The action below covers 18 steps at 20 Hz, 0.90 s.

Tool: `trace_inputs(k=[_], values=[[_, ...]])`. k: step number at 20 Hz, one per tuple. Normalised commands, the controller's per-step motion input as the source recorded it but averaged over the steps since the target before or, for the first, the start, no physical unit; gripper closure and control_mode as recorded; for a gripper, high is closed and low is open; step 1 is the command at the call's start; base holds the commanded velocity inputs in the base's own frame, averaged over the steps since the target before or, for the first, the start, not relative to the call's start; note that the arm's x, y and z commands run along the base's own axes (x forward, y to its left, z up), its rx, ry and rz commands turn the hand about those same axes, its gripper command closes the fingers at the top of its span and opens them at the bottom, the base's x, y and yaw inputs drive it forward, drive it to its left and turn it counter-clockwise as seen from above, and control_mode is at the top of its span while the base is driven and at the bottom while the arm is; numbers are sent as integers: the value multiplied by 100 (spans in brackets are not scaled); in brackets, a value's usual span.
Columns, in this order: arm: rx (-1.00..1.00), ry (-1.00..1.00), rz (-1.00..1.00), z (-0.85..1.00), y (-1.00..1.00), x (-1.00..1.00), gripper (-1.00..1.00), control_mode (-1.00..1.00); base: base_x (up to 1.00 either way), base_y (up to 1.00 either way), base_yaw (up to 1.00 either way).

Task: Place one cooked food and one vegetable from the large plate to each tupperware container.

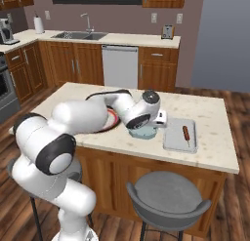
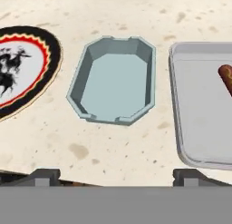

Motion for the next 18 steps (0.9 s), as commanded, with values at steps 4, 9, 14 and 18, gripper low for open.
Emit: trace_inputs(k=[4, 9, 14, 18], values=[[0, 34, 0, 99, 100, 0, -100, -100, 0, 0, 0], [0, 13, 8, 13, 100, 0, -100, -100, 0, 0, 0], [1, 1, 11, -14, 100, 6, -100, -100, 0, 0, 0], [5, 17, 11, 0, 99, 18, -100, -100, 0, 0, 0]])
